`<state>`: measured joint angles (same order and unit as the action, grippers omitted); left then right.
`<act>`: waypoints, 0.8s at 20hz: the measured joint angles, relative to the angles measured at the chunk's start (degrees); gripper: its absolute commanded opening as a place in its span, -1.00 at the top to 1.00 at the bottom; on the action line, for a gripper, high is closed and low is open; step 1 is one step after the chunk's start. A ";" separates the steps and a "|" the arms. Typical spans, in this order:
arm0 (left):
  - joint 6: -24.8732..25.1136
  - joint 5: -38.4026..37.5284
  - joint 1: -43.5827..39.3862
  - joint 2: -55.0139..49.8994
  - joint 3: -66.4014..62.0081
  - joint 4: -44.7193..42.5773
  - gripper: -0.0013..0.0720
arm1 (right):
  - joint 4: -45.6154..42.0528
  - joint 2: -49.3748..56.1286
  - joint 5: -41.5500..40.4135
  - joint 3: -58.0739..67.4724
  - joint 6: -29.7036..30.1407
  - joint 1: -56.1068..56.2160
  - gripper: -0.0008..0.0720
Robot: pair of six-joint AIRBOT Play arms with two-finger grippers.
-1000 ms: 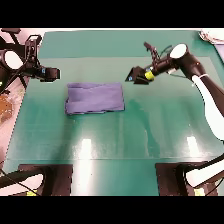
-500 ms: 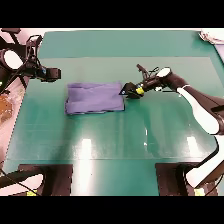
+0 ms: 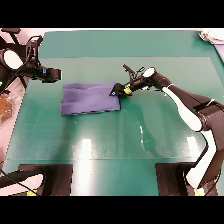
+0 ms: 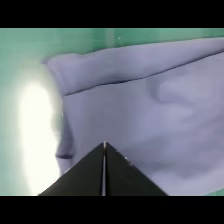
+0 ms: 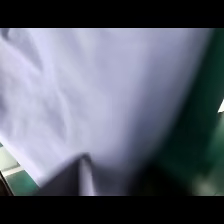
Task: Fold the shirts.
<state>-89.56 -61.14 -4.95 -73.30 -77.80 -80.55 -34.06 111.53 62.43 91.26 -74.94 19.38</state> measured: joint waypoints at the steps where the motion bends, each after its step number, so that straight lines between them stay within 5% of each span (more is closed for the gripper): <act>1: 0.00 -0.07 0.00 -0.02 0.00 0.11 0.90 | 0.07 -0.02 0.04 0.28 -0.35 0.22 0.92; 9: 0.00 -2.05 0.00 0.00 0.00 2.67 0.90 | 0.00 -9.73 -5.46 1.03 -2.36 -2.19 0.93; 16: 0.00 -6.08 0.02 0.00 0.00 6.99 0.90 | -0.02 -21.94 -13.25 1.11 -7.52 -20.28 0.93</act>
<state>-89.56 -67.22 -4.93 -73.30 -77.80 -73.56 -34.09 89.58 49.19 92.38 -82.46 -0.91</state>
